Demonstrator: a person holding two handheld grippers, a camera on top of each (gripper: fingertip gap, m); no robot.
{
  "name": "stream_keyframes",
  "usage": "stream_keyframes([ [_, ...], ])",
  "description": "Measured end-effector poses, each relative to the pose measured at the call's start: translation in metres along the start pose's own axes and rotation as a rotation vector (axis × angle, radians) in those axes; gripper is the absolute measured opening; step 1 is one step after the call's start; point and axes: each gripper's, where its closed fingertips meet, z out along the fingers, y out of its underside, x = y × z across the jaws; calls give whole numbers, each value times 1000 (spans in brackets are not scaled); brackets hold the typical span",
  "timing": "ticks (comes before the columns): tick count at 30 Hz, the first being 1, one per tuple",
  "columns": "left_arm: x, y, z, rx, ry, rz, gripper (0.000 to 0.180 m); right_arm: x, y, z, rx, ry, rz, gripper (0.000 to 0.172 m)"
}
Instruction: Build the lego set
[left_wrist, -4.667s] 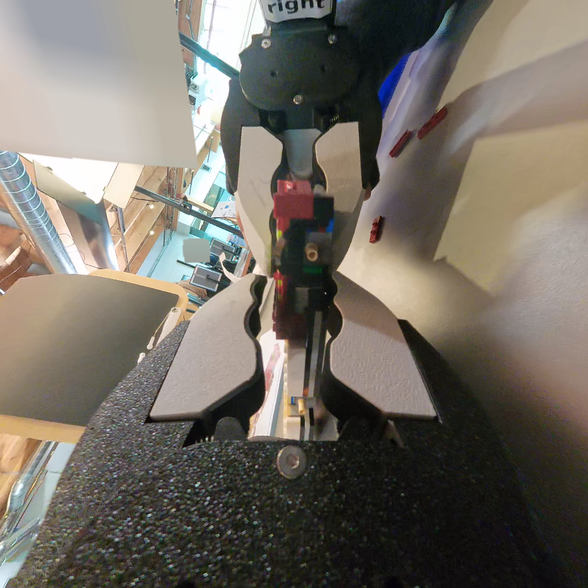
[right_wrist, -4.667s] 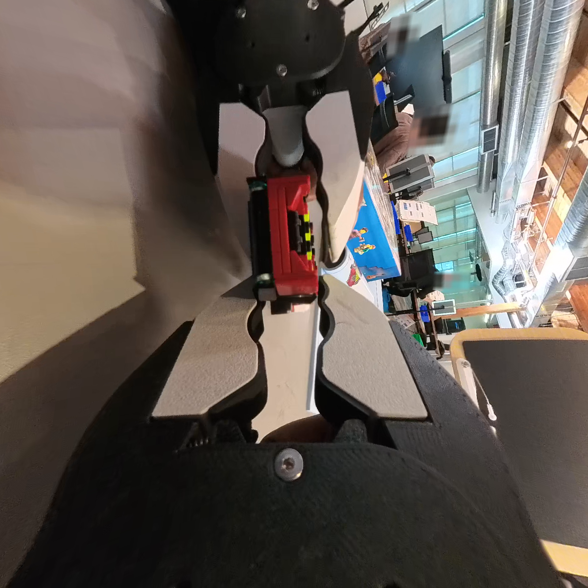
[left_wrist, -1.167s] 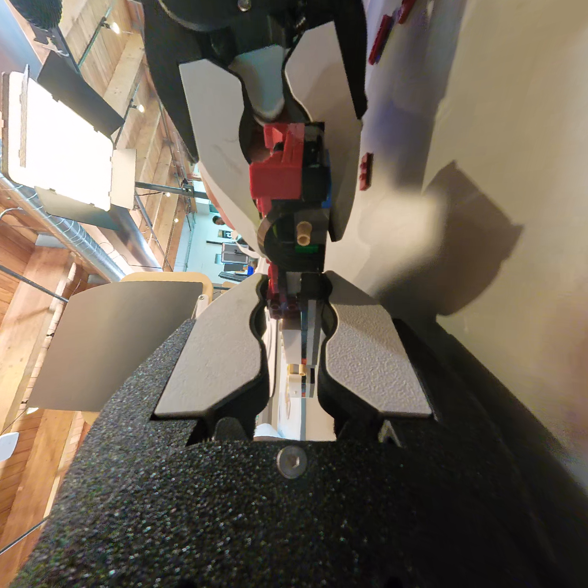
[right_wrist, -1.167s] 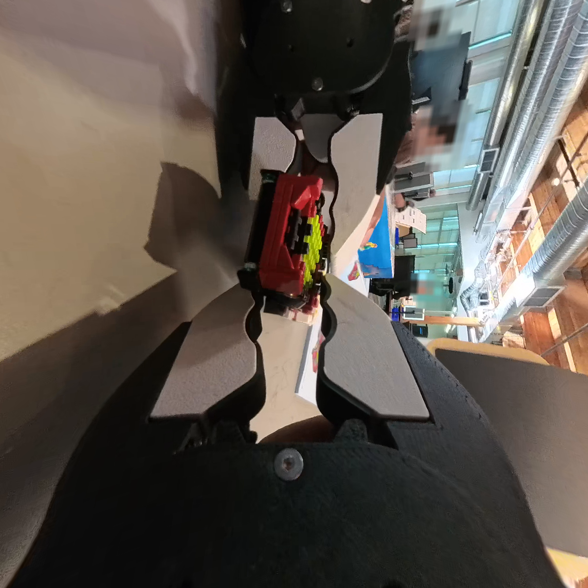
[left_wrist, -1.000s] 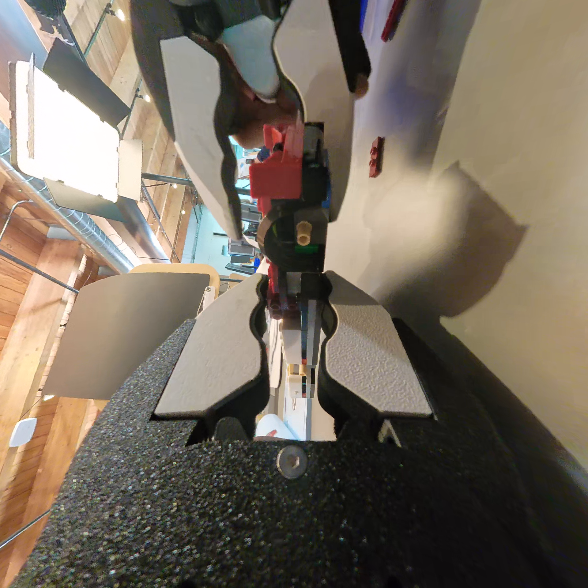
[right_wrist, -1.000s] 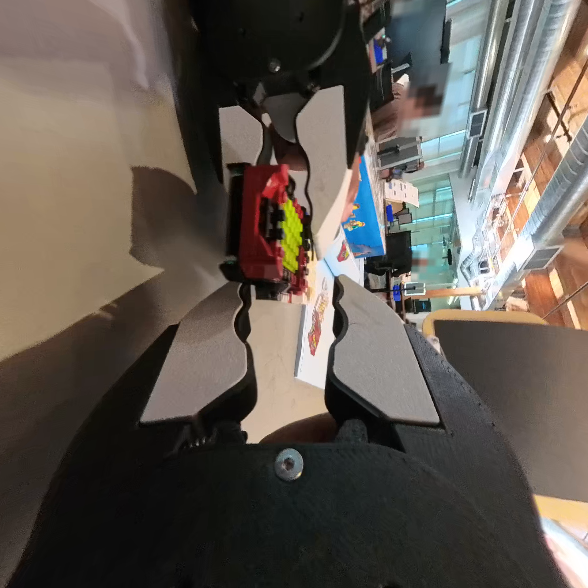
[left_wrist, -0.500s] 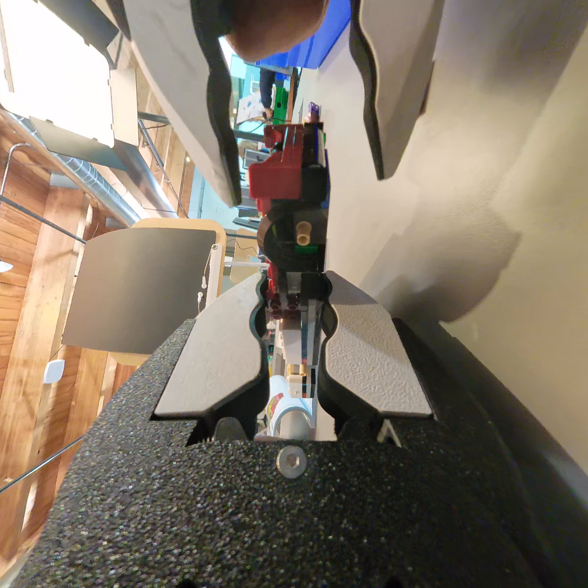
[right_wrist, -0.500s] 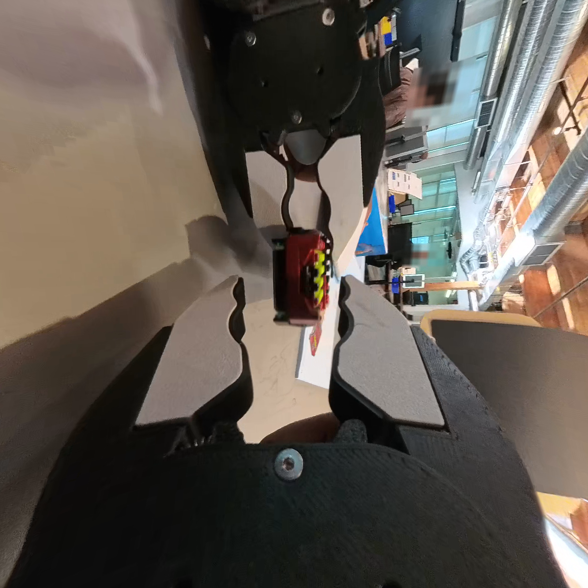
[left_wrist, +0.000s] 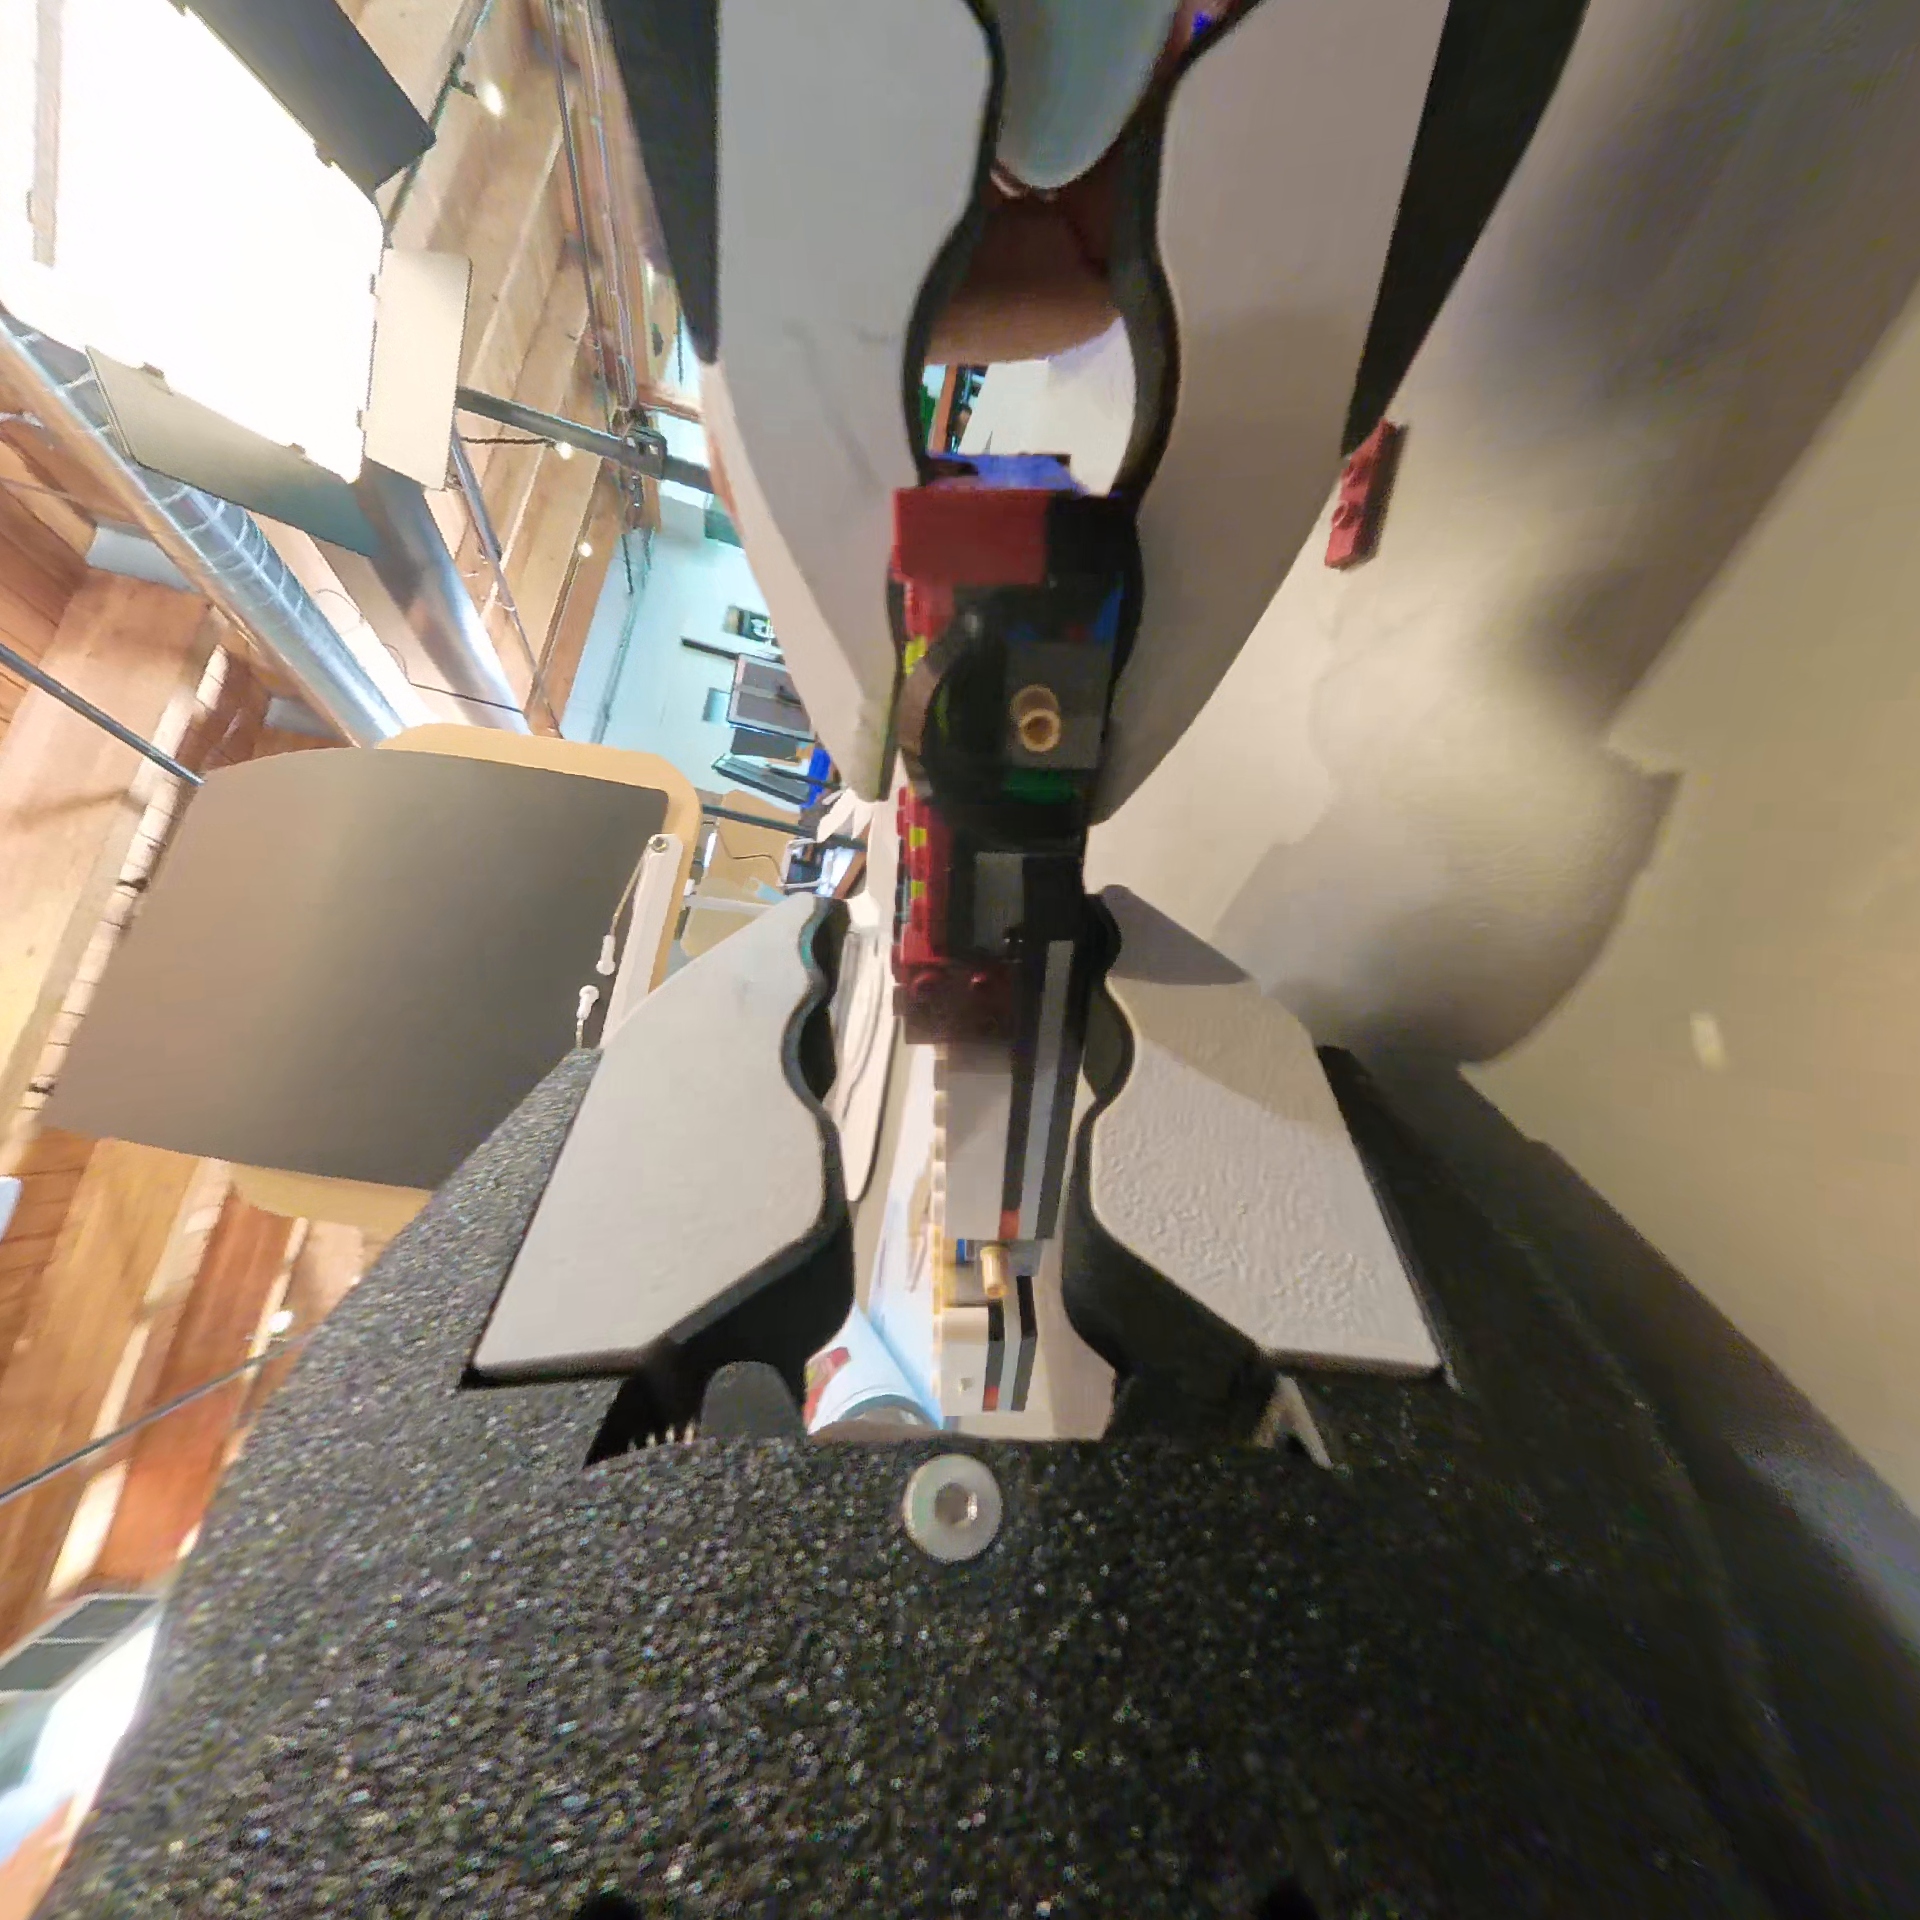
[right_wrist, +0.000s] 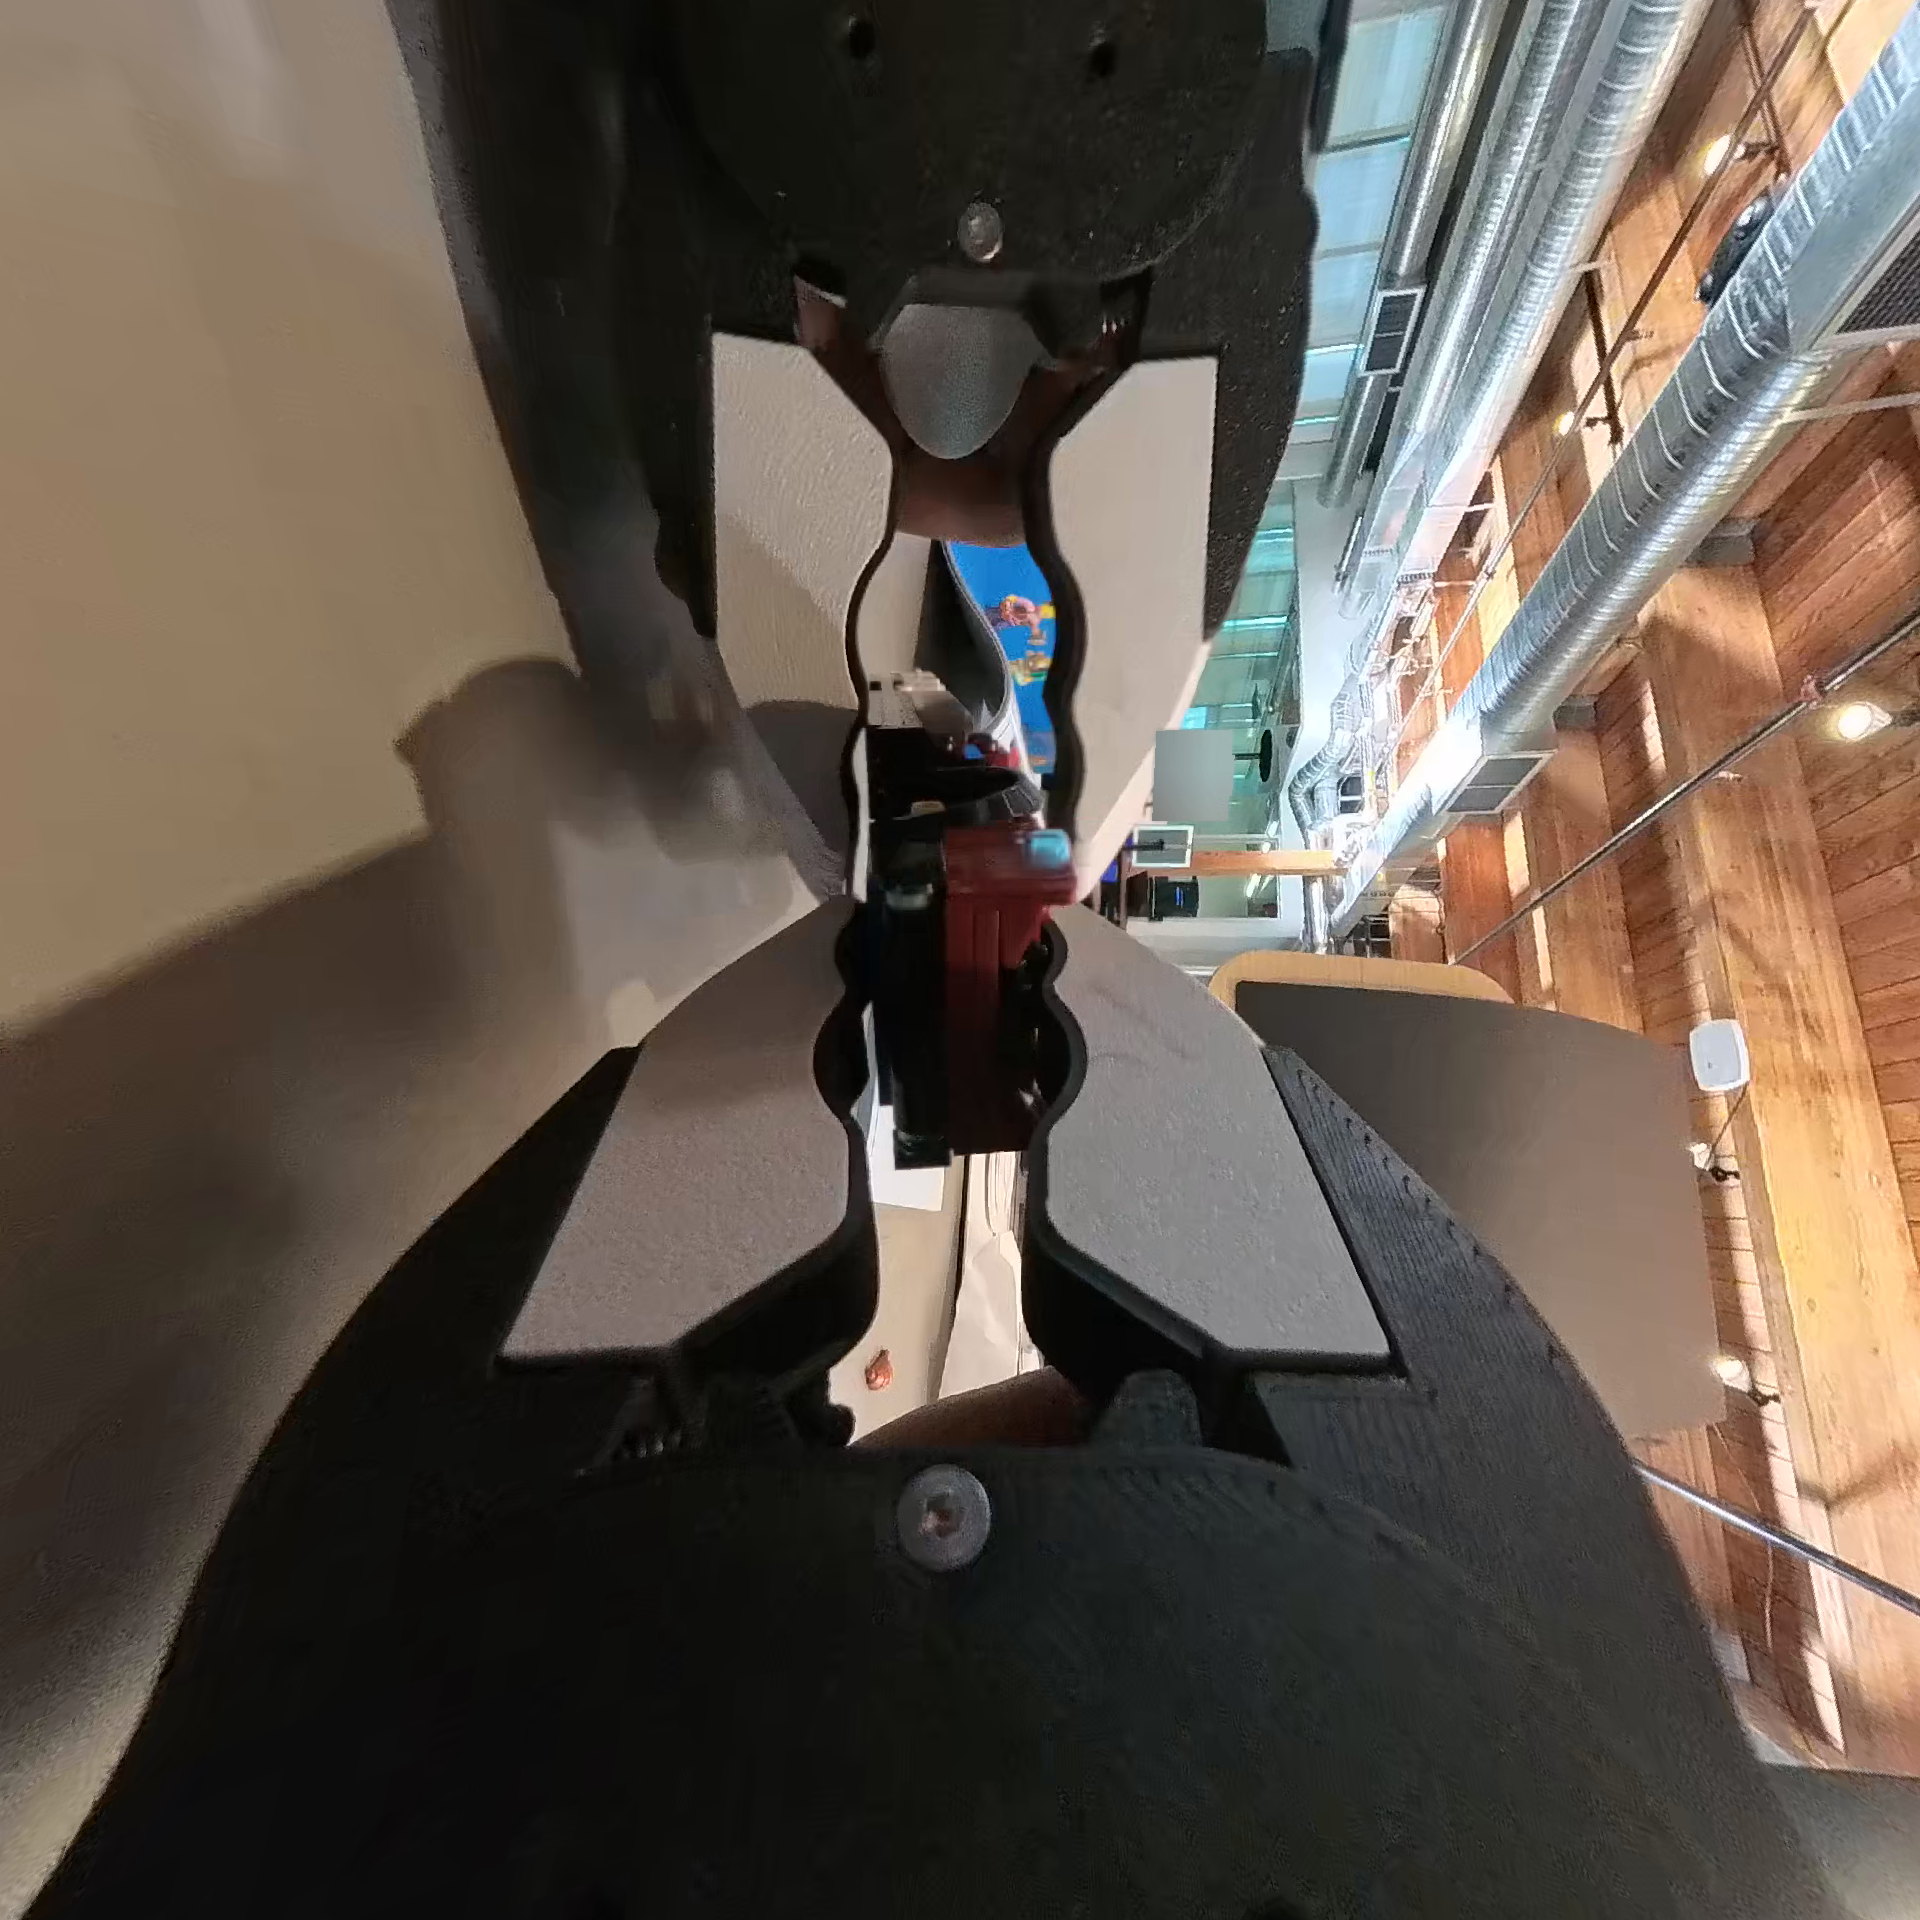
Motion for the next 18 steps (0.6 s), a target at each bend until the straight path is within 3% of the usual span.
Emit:
stream_keyframes([
  [9, 2, 17, 2, -55, 44, -76, 49, 3, -1, -2, 36, 9, 45, 29],
  [18, 5, 21, 5, -103, 44, -27, 28, 1, -6, -4, 76, 15, 28, 29],
])
